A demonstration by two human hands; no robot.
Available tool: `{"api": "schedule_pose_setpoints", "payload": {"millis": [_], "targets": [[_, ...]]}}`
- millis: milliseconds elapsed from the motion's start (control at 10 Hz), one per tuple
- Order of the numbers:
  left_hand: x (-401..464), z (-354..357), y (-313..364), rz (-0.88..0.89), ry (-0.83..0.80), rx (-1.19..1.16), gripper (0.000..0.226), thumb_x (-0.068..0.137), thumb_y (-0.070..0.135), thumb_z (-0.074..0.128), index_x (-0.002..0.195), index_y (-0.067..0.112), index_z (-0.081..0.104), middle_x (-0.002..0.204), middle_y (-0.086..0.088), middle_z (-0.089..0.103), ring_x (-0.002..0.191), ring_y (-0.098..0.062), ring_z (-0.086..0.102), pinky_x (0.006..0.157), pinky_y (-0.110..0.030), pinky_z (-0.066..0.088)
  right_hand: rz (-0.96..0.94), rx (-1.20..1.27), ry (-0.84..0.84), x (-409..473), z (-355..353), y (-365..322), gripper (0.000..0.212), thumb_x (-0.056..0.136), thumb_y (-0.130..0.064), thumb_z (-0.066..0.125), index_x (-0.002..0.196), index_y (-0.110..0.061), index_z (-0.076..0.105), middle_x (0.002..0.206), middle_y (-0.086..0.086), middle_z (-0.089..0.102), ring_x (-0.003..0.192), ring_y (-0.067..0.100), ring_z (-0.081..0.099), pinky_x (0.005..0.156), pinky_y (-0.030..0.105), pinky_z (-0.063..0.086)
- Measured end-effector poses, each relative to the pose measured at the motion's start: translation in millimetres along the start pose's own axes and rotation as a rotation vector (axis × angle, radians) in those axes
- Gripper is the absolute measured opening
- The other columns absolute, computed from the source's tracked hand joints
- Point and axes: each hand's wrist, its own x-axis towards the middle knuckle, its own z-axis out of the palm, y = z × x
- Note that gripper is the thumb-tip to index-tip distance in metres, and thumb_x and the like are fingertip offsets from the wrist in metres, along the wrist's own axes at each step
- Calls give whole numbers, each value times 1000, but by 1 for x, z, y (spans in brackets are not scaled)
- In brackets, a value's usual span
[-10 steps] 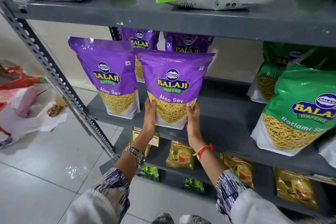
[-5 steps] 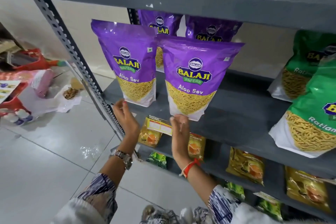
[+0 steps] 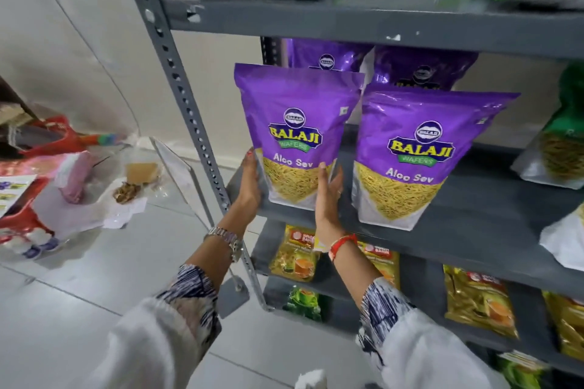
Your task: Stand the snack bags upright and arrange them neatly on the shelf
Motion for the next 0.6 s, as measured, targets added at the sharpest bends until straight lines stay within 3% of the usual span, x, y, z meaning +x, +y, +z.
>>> {"api": "schedule_pose_setpoints", "payload": {"millis": [100, 200, 500, 600], "targets": [[0, -3, -2, -33, -62, -19, 82, 78, 71, 31, 139, 16, 35, 143, -9, 42, 131, -27, 39, 111, -44, 29, 2, 5, -35, 10, 3, 13, 84, 71, -73, 51, 138, -24, 36, 142, 8, 50, 129, 23, 49, 109, 50, 39], [2, -7, -4, -1, -27, 37, 66, 91, 56, 21, 140, 14, 33, 147, -12, 37, 136, -31, 34, 114, -53, 24, -31, 24, -48, 1, 5, 1, 73, 77, -61, 50, 135, -19, 38, 135, 8, 56, 120, 21, 56, 101, 40, 47], [-1, -16, -8, 153, -97, 79, 56, 92, 51, 25, 136, 17, 33, 134, -6, 46, 123, -22, 44, 106, -43, 33, -49, 12, -49, -4, 7, 4, 50, 93, -41, 43, 137, -18, 32, 137, 9, 51, 112, 10, 56, 87, 16, 51], [0, -15, -14, 265, -49, 25, 51, 95, 41, 29, 142, 19, 21, 146, -6, 35, 125, -13, 39, 109, -35, 32, -69, -43, -13, -9, 0, 12, 79, 77, -67, 48, 141, -25, 28, 148, 7, 41, 132, 20, 44, 108, 43, 42]]}}
